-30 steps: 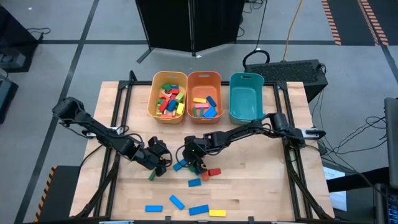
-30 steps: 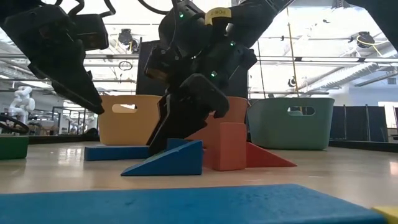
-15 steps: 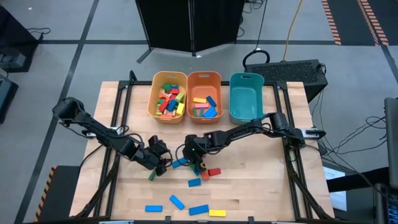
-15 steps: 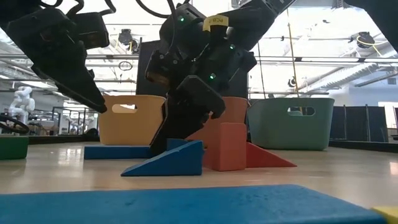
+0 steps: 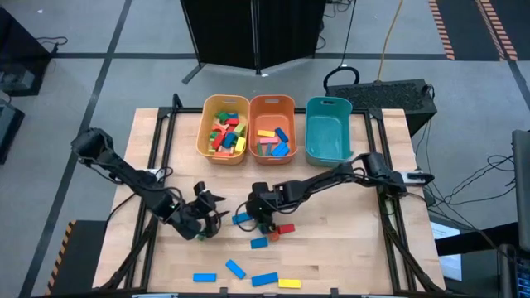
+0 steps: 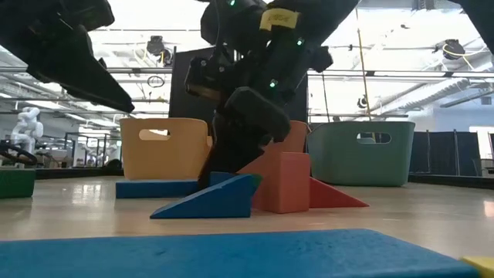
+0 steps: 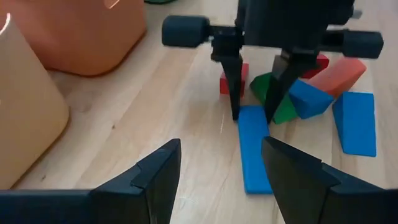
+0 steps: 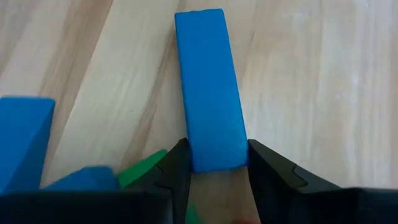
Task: Sort blocks by size
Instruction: Put the blue rectangle block into the orange bin
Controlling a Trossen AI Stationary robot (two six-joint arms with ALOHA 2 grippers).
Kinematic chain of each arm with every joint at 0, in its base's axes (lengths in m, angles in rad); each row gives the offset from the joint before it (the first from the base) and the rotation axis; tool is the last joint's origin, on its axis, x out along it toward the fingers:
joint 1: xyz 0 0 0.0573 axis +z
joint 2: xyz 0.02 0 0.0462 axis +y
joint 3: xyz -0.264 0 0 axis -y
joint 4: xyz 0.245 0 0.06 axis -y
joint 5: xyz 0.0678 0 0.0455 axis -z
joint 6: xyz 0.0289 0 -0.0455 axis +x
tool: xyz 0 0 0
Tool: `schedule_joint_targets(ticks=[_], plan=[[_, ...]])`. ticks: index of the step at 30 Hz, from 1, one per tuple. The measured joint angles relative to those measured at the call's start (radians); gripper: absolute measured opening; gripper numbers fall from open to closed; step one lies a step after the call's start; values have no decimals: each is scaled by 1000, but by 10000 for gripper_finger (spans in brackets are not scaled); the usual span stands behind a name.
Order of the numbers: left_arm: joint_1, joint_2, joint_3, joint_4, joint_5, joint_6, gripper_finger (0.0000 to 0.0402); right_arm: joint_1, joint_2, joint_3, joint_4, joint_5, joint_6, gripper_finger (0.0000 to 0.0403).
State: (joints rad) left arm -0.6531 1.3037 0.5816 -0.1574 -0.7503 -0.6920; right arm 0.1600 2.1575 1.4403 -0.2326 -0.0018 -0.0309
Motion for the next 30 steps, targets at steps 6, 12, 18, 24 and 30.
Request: schedule_joint_targets(ticks=[6, 12, 18, 24, 30], plan=[[-17, 4, 0, 28, 13, 67, 224, 26, -14, 0, -32, 79, 45, 124], [-26, 15, 0, 56, 26, 182, 224, 66, -72, 1, -44, 275, 72, 125], [-25, 71, 0, 107, 40, 299, 224, 90, -121, 3, -39, 293, 53, 125], [-4, 131, 0, 196, 39, 369, 224, 100, -121, 3, -40, 297, 45, 125], [14, 161, 0, 214, 39, 385, 224, 106, -122, 3, -31, 345, 42, 125]])
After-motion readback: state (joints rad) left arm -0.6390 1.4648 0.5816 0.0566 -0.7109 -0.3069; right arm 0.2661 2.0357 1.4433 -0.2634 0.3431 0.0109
